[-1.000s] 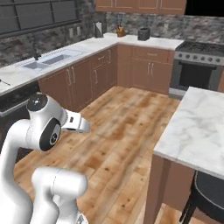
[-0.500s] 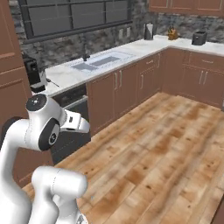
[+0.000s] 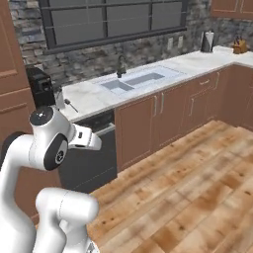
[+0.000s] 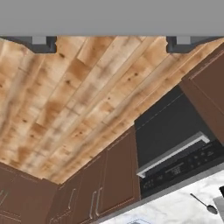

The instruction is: Take the fork and place it on the left side of the plate. Then take the spoon and place it on the right side of the plate. Make sure they're directly next to the plate.

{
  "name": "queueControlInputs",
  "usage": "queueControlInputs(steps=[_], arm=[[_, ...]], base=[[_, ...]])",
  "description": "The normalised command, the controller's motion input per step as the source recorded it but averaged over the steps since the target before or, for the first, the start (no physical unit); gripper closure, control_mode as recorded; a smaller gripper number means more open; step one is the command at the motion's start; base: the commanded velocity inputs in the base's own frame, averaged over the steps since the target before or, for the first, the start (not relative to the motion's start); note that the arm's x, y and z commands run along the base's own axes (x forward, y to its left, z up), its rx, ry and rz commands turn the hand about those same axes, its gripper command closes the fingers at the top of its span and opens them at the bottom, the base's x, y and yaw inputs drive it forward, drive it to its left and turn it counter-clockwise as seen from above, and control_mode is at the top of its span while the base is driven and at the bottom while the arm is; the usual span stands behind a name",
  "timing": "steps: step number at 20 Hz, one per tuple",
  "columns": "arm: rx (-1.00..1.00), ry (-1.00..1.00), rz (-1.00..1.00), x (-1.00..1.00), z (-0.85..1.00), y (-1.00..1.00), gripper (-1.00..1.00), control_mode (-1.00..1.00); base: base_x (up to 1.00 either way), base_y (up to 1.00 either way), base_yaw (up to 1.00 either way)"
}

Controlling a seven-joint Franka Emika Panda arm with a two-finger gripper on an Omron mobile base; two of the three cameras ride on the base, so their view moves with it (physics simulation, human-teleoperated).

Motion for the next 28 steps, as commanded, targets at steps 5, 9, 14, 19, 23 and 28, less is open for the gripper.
queueControlInputs(steps=[5, 9, 14, 19, 23, 28], arm=[[0.0, 0.0, 0.0, 0.0, 0.0, 0.0, -1.0, 1.0], [0.0, 0.0, 0.0, 0.0, 0.0, 0.0, -1.0, 1.0], [0.0, 0.0, 0.0, 0.0, 0.0, 0.0, -1.0, 1.0], [0.0, 0.0, 0.0, 0.0, 0.0, 0.0, -1.0, 1.0], [0.0, 0.0, 0.0, 0.0, 0.0, 0.0, -1.0, 1.0], [0.0, 0.0, 0.0, 0.0, 0.0, 0.0, -1.0, 1.0]], base=[[1.0, 0.0, 0.35], [1.0, 0.0, 0.37], [0.88, -0.07, 0.39], [0.71, -0.12, 0.41], [0.69, -0.23, 0.42], [0.61, -0.27, 0.42]])
